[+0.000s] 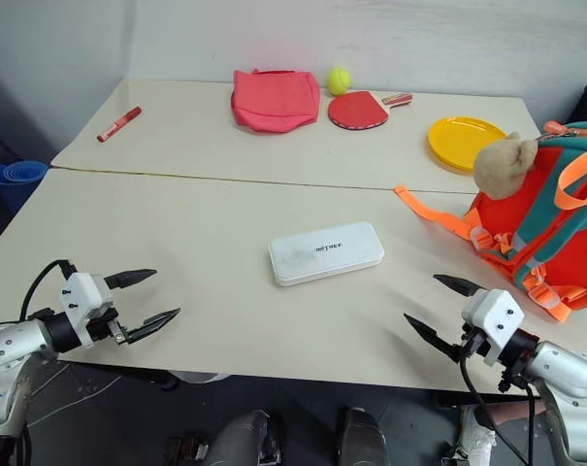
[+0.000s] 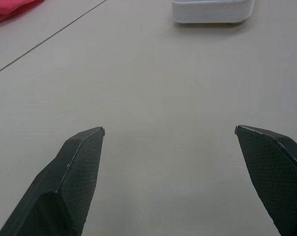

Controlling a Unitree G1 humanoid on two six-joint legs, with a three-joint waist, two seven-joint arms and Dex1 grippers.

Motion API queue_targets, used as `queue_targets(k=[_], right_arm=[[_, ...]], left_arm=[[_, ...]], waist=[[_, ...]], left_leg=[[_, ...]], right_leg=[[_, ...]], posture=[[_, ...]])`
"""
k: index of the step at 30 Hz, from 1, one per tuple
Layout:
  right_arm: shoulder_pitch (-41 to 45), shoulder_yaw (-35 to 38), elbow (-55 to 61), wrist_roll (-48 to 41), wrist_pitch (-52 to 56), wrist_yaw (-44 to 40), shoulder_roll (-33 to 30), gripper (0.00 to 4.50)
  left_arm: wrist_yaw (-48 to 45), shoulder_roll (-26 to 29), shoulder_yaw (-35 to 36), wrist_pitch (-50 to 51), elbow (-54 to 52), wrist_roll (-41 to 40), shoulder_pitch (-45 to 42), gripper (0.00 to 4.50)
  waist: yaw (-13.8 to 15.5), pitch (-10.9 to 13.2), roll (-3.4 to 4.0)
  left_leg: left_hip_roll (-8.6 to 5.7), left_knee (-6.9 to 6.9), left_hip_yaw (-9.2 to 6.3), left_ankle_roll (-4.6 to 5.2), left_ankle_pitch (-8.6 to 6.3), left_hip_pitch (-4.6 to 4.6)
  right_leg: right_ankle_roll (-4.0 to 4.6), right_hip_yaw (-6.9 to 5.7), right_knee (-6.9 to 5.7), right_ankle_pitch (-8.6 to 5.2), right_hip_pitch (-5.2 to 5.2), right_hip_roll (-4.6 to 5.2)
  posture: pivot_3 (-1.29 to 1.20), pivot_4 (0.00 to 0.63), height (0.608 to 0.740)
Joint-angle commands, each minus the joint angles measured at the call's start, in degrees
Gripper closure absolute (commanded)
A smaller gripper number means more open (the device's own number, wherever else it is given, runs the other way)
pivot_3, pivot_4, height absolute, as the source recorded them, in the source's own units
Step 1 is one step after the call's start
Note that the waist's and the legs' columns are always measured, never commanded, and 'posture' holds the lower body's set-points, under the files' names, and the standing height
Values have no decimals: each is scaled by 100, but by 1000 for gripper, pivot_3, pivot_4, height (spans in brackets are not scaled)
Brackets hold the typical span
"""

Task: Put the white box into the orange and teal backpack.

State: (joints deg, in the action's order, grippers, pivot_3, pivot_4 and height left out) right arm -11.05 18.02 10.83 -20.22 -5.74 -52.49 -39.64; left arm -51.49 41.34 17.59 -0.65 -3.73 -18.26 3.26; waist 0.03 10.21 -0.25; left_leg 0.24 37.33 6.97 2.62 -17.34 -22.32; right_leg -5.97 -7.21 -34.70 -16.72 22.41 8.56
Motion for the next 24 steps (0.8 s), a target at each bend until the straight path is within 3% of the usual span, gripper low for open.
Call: queue_targets(k=[1, 5, 7, 10, 14, 19, 22, 24], right_arm=[[43, 13, 159, -72, 51, 2, -58, 0], [252, -32, 403, -271, 646, 193, -56, 0], [554, -152, 532, -270, 1219, 340, -200, 405], [1054, -470, 583, -2, 1849, 472, -455, 1288], [1871, -991, 416, 416, 2615, 882, -542, 2751], [2909, -1652, -423, 1302, 2813, 1578, -269, 4458], [3306, -1882, -823, 1559, 2810, 1745, -74, 4500], [3592, -2067, -1150, 1711, 2766, 1815, 103, 4500]], left_arm=[[89, -30, 17, 69, -190, -97, -75, 24], [-73, 36, -176, 642, -422, -392, -267, 24], [-129, 95, -367, 1044, -586, -485, -422, 0], [15, 74, -661, 1371, -670, -324, -736, 620], [519, -202, -1161, 1853, -655, -15, -1359, 1951], [1012, -642, -1574, 2413, -642, 157, -1920, 3464], [1318, -886, -1648, 2652, -475, 243, -2175, 4331], [1288, -1029, -1894, 2765, -355, 311, -2328, 4471]], waist=[[-2, 0, 0], [-3, 0, 0], [-5, 0, 0], [-8, 0, 1], [-5, 0, 1], [-8, 1, -1], [-5, 2, -2], [-11, 2, -2]], left_leg=[[0, 0, 0, 0, 0, 0], [0, 1, 0, 2, 2, 0], [1, 4, 0, 2, 2, 0], [0, 9, 0, 0, 1, 0], [1, 8, 0, 20, 17, -2], [-6, 11, 2, 30, 23, -11], [-5, 20, 3, 32, 29, -16], [-3, 22, 1, 31, 32, -19]], right_leg=[[0, 0, 0, 0, 0, 0], [0, -1, -4, 0, 0, -1], [0, 0, -6, 0, 0, 0], [0, 5, -11, 0, 2, 1], [0, 0, -12, 0, 4, -2], [-1, -8, -30, 1, 5, -4], [-2, -20, -35, 1, 6, -8], [-2, -26, -34, 1, 5, -11]], posture=[[0, 150, 740], [0, 150, 740], [0, 150, 740], [0, 150, 740], [0, 150, 740], [0, 150, 740], [0, 150, 740], [0, 150, 740]])
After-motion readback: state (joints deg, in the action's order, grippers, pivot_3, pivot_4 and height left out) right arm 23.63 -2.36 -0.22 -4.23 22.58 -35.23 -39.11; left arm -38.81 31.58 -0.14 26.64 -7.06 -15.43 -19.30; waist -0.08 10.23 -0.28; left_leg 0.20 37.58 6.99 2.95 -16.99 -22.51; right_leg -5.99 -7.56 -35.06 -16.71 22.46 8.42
